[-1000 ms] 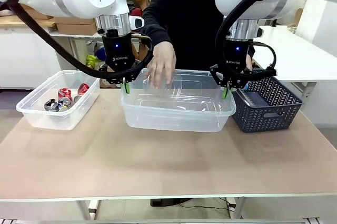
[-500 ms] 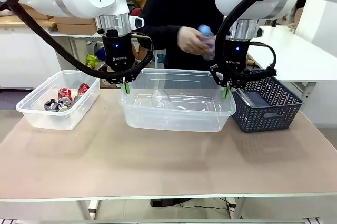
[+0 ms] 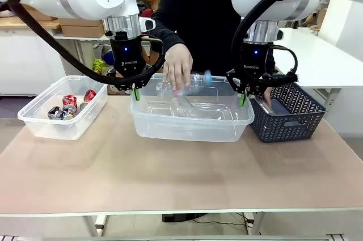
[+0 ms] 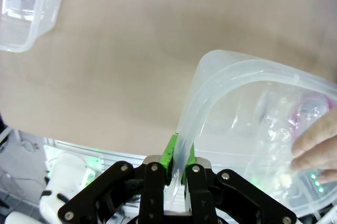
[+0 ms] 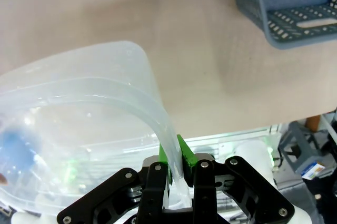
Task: Sort the waste into each basket.
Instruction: Offer the picked Organizing box to the human.
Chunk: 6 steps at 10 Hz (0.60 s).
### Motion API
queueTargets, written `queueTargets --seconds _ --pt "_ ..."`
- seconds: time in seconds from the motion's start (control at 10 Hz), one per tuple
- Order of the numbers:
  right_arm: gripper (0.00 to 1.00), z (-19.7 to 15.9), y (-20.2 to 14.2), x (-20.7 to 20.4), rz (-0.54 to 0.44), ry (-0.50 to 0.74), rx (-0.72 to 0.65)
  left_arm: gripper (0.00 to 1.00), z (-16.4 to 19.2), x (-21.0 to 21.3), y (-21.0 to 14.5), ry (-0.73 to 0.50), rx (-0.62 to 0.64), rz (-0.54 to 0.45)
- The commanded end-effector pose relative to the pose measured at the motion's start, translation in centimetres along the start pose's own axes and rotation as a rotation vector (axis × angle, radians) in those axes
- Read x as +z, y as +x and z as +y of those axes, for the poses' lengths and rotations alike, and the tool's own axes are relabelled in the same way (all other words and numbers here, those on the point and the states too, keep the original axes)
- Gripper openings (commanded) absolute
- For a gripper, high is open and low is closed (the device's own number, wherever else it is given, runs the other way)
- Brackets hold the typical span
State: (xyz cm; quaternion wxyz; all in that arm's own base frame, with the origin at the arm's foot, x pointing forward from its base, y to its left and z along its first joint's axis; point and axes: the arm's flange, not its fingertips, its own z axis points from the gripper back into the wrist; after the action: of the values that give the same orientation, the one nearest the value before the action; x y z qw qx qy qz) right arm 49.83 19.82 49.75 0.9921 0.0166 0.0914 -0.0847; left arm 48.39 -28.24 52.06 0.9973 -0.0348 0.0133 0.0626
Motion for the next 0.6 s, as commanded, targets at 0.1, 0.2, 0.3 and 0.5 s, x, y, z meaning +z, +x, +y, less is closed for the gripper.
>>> queueTargets --seconds 0.1,0.2,0.3,0.5 --pt "0.05 -0.52 -0.01 -0.18 0.02 0.001 -0.007 0.0 0.68 0.31 -0.05 -0.003 0.039 -0.024" --pt "0.05 -0.52 -0.01 -0.18 0.02 0.001 -0.007 0.0 0.68 0.31 -0.05 -0.003 0.039 -0.024" --pt "0.05 -0.52 -0.01 -0.18 0.02 0.001 -0.007 0.0 0.68 0.31 -0.05 -0.003 0.039 -0.024" --pt "0.05 -0.52 -0.01 -0.18 0.02 0.001 -0.007 0.0 0.68 0.31 -0.05 -0.003 0.039 -0.024"
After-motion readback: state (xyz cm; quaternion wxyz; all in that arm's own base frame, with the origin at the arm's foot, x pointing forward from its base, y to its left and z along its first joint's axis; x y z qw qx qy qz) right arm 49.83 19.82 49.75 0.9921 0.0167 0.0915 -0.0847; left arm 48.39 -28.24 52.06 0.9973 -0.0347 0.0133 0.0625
